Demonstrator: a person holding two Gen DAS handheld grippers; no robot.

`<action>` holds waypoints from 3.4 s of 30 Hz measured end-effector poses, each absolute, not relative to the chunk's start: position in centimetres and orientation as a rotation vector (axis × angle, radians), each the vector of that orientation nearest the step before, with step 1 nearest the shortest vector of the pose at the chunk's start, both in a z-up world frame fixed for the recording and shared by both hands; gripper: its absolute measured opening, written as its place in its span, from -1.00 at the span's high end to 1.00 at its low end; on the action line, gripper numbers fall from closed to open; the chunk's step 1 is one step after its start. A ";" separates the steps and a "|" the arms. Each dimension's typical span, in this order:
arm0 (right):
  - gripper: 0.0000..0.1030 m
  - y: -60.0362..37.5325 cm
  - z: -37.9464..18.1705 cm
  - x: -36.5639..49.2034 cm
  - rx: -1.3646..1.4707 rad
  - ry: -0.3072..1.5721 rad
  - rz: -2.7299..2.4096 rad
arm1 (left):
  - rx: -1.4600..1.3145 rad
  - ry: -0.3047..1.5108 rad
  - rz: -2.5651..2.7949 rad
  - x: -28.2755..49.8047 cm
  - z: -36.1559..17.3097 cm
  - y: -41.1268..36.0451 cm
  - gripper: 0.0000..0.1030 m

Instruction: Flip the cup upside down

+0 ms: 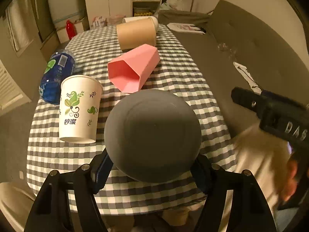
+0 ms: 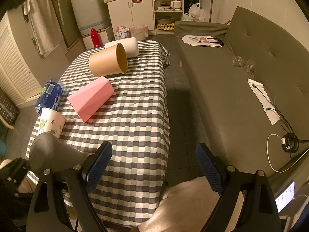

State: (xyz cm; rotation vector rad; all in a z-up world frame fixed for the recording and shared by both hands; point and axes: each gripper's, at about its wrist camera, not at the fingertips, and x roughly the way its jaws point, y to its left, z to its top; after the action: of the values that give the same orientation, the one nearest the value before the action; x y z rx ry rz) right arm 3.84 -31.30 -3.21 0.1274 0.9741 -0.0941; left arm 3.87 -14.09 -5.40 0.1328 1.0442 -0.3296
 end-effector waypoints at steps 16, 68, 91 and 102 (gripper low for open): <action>-0.72 -31.0 -2.8 3.3 0.116 0.967 -0.097 | 0.120 0.956 -0.299 5.2 -5.8 -13.9 -0.41; -0.99 -22.3 -1.8 -3.4 -0.025 0.752 0.008 | -0.001 0.663 -0.091 -1.4 -1.3 -3.0 -0.98; -0.99 -22.4 -2.1 -3.1 -0.036 0.768 0.006 | -0.005 0.664 -0.082 -1.5 -1.3 -3.0 -0.99; -0.99 -22.4 -2.2 -3.1 -0.036 0.772 0.005 | -0.009 0.668 -0.078 -1.5 -1.4 -2.7 -0.99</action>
State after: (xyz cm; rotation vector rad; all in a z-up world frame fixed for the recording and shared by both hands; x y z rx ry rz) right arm -3.09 -22.42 -2.18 -0.0365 0.7716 0.0046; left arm -1.45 -2.74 -1.39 -0.0091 0.6676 -0.0779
